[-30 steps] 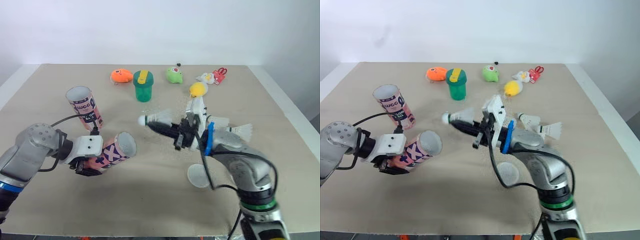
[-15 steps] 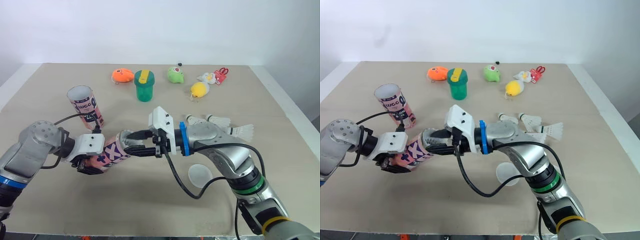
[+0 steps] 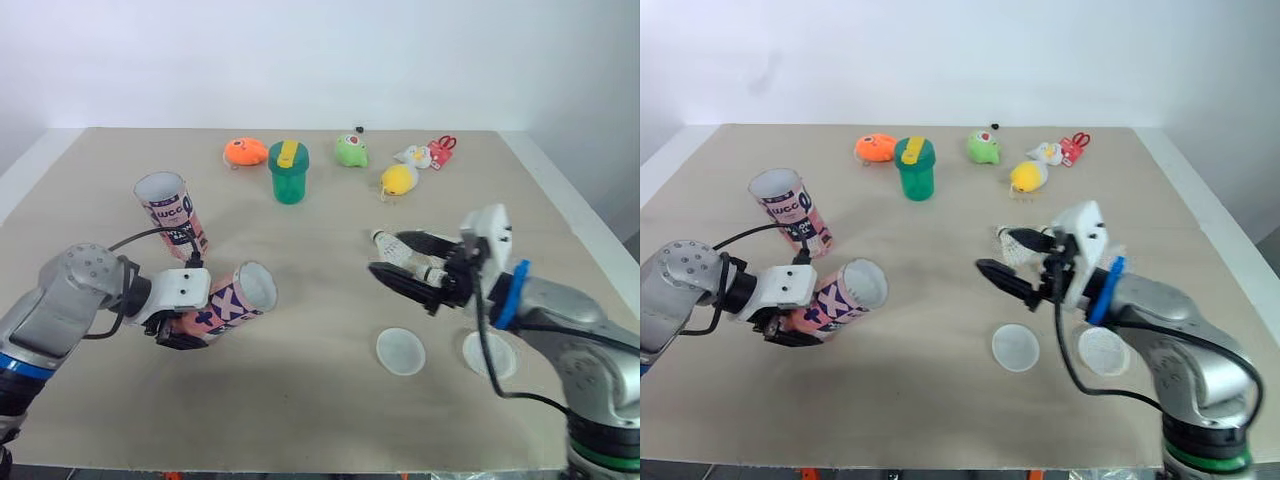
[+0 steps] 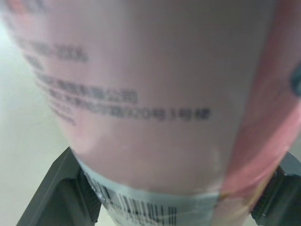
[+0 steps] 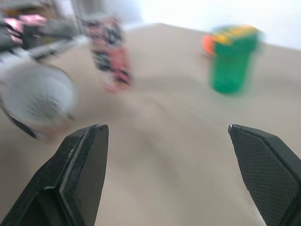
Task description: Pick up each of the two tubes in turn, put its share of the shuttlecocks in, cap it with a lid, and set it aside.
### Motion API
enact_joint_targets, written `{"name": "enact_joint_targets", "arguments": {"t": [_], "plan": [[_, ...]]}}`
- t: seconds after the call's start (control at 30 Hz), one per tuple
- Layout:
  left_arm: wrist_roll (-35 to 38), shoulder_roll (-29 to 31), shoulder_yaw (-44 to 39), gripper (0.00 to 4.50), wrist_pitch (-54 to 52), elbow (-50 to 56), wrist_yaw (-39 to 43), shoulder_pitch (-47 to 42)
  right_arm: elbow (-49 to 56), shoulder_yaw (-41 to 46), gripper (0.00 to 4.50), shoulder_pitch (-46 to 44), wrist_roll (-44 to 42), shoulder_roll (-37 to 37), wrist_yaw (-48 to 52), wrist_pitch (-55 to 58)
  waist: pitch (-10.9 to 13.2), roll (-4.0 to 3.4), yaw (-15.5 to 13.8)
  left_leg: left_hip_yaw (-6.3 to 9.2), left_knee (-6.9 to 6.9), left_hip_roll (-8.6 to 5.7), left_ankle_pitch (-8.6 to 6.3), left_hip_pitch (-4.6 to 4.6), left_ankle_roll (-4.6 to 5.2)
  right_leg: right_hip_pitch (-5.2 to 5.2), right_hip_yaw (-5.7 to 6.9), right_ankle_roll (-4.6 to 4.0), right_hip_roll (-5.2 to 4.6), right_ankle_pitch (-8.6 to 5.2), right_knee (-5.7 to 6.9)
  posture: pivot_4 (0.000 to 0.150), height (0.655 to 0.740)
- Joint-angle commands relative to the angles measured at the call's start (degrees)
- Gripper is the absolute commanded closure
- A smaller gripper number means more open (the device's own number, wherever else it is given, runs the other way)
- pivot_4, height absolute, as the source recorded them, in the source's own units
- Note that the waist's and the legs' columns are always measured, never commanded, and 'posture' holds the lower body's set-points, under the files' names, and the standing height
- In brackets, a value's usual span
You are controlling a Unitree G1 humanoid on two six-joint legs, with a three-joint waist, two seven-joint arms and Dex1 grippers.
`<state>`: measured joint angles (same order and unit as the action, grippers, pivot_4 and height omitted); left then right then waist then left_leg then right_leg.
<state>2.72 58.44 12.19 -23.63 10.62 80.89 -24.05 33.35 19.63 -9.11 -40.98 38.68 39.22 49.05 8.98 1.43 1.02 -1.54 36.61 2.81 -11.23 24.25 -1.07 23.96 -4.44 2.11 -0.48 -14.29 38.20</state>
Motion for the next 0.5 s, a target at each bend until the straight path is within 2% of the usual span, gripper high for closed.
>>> {"name": "enact_joint_targets", "arguments": {"t": [0.03,0.23,0.4,0.5], "plan": [[-0.3,-1.7,3.1,1.06,0.8,-0.9,0.4,-0.8,-1.6,8.7,0.14,5.9,0.2,3.6,2.4,-2.4,0.0,-0.02,-0.1,0.0,0.0,-0.04,0.0,0.0,0.0,-0.03,-0.01,0.03,-0.03,-0.01,-0.03,0.15,0.74],[-0.9,-3.2,4.3,1.06,1.6,-2.4,1.1,-2.5,-5.5,12.6,0.14,14.3,1.3,6.4,4.8,-3.5,0.0,-0.05,0.1,-0.06,0.09,-0.17,0.01,-0.1,0.01,-0.15,-0.15,0.19,-0.15,0.06,-0.08,0.15,0.74],[-1.1,-3.7,4.8,1.06,1.8,-3.1,1.2,-3.5,-8.8,8.5,0.14,17.5,4.2,6.3,5.9,-6.7,0.0,-0.06,0.1,-0.03,0.1,-0.25,0.01,-0.18,0.02,-0.3,-0.14,0.22,-0.23,0.04,-0.14,0.15,0.74],[-1.1,-3.7,4.6,1.06,1.7,-2.9,1.3,-3.4,-12.7,3.9,0.14,15.6,7.3,5.4,5.7,-9.8,0.0,-0.05,0.1,-0.03,0.11,-0.29,0.01,-0.24,0.02,-0.39,-0.13,0.24,-0.3,0.03,-0.17,0.15,0.74]]}}
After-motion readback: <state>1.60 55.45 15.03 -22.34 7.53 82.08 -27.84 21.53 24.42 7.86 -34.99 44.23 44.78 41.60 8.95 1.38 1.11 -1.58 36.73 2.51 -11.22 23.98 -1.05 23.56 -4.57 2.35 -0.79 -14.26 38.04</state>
